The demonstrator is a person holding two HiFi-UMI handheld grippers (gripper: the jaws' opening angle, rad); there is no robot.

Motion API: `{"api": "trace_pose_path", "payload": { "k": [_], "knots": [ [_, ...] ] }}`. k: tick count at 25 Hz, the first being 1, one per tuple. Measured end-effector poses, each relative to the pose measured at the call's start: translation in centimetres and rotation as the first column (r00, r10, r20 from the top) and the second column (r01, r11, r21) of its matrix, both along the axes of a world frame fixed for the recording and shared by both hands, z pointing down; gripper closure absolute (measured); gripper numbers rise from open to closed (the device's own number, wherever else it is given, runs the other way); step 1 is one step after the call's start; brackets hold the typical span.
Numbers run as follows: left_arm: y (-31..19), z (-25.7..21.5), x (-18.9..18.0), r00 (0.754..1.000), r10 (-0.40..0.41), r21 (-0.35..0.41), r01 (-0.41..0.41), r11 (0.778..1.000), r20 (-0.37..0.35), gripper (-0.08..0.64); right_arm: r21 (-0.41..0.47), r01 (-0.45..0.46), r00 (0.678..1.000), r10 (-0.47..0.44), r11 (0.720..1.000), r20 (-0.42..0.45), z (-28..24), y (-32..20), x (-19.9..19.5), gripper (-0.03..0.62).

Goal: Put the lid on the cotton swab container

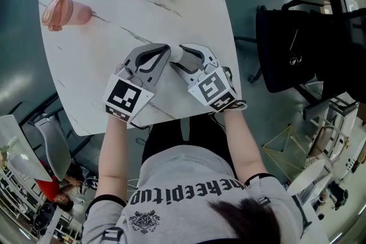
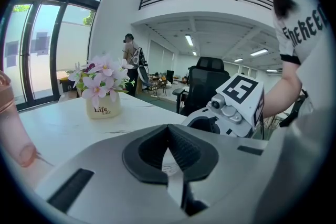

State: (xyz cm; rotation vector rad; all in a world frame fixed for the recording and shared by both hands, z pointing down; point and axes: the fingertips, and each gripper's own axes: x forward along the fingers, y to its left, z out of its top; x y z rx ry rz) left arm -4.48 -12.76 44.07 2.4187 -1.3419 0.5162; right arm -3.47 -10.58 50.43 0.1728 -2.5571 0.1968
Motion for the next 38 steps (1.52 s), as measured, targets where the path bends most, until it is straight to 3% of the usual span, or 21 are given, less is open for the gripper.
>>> {"api": "trace_pose_path", "payload": {
  "k": [12, 19, 25, 32, 38],
  "knots": [
    [0.2, 0.1, 0.1, 1.000, -0.011, 0.044, 0.010, 0.999, 0.019, 0.546, -0.003, 0.003, 1.000, -0.004, 1.000, -0.026, 0.1, 0.0, 0.0, 0.390],
    [0.1, 0.1, -0.1, 0.999, -0.028, 0.010, 0.028, 1.000, -0.036, 0.546, -0.008, -0.001, 1.000, 0.001, 1.000, -0.025, 0.1, 0.0, -0.1, 0.388],
    [0.1, 0.0, -0.2, 0.999, -0.037, 0.016, 0.038, 0.999, -0.034, 0.545, -0.015, -0.015, 1.000, 0.015, 1.000, -0.014, 0.2, -0.1, -0.2, 0.387],
    [-0.3, -1.4, -1.1, 0.992, -0.098, 0.047, 0.102, 0.994, -0.083, 0.545, -0.016, -0.020, 1.000, 0.019, 1.000, -0.010, -0.1, -0.2, -0.1, 0.375],
    [-0.1, -1.9, -2.0, 0.987, -0.138, 0.051, 0.142, 0.989, -0.077, 0.545, -0.009, -0.010, 1.000, 0.010, 1.000, 0.004, -0.9, -0.2, 0.2, 0.373]
  ]
}}
